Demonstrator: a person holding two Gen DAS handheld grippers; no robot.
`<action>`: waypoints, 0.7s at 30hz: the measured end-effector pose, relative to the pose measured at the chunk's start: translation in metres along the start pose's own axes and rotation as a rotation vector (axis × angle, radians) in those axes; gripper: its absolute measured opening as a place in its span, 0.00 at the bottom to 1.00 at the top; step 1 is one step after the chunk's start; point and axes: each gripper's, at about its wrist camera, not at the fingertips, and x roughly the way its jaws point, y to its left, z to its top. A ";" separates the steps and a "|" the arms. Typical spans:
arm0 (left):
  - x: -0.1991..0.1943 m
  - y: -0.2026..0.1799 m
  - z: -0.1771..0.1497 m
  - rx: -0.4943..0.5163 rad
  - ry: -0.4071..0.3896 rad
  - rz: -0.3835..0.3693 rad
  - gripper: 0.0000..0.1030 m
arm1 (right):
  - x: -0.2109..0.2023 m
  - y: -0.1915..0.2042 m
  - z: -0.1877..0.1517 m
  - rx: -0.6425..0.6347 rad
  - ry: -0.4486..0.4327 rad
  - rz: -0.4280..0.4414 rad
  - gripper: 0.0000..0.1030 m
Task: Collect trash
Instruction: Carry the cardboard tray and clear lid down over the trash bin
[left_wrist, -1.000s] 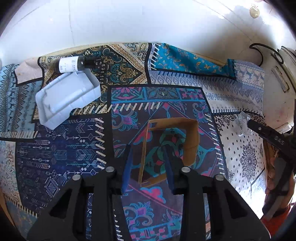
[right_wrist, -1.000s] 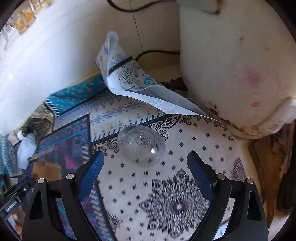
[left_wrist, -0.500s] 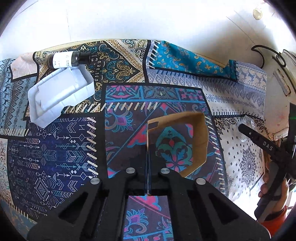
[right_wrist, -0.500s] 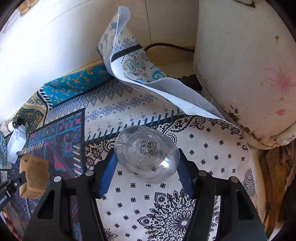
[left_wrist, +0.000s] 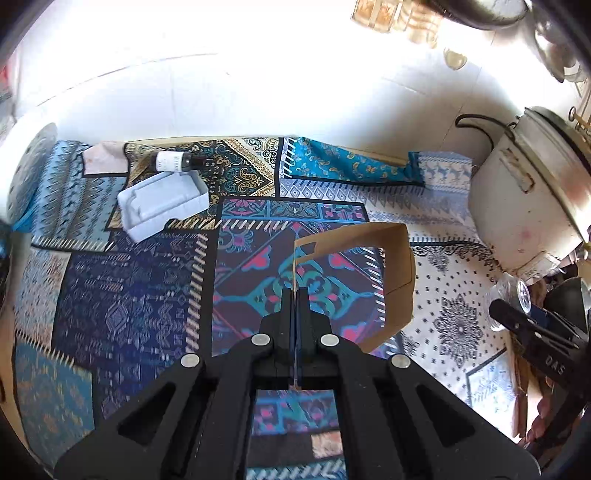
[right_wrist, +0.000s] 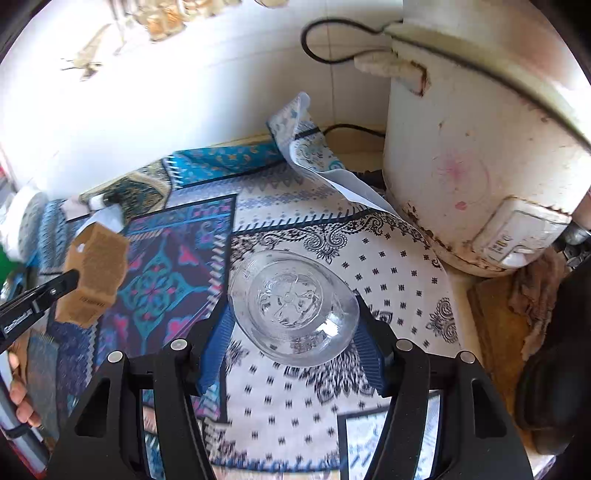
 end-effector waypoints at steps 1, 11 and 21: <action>-0.009 -0.002 -0.006 -0.014 -0.011 0.009 0.00 | -0.008 0.003 -0.003 -0.017 -0.007 0.015 0.57; -0.098 -0.019 -0.074 -0.110 -0.089 0.053 0.00 | -0.076 0.029 -0.040 -0.159 -0.076 0.144 0.57; -0.172 -0.005 -0.148 -0.089 -0.113 0.068 0.00 | -0.131 0.057 -0.100 -0.155 -0.097 0.185 0.57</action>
